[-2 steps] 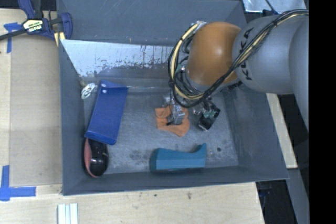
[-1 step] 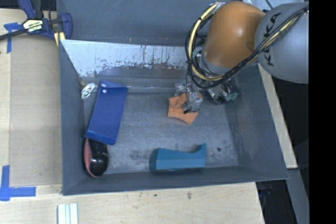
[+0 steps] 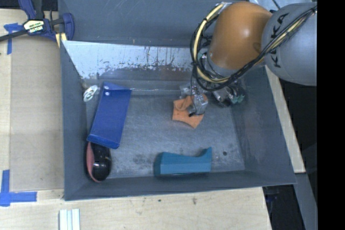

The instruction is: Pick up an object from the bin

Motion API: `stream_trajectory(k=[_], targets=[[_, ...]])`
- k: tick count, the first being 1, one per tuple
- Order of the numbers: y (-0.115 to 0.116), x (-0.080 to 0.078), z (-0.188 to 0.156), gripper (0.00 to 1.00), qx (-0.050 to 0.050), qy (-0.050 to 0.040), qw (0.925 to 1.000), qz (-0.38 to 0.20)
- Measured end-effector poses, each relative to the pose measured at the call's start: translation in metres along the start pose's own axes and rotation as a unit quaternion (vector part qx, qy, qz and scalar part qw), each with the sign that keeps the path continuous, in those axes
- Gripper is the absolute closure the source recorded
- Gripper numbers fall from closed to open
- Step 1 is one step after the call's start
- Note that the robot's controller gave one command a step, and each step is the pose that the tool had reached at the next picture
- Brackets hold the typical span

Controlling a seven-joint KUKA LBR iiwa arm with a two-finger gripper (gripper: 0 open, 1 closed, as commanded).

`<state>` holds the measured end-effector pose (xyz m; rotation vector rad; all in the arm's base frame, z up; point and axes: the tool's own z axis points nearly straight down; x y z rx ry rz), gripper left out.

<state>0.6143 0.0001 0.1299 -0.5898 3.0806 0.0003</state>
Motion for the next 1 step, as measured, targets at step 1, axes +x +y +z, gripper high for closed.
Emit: stream_trajectory(k=[1], targets=[[-0.0161,-0.0073,-0.1229,1.00,0.000,0.0003,1.0000,-0.004]])
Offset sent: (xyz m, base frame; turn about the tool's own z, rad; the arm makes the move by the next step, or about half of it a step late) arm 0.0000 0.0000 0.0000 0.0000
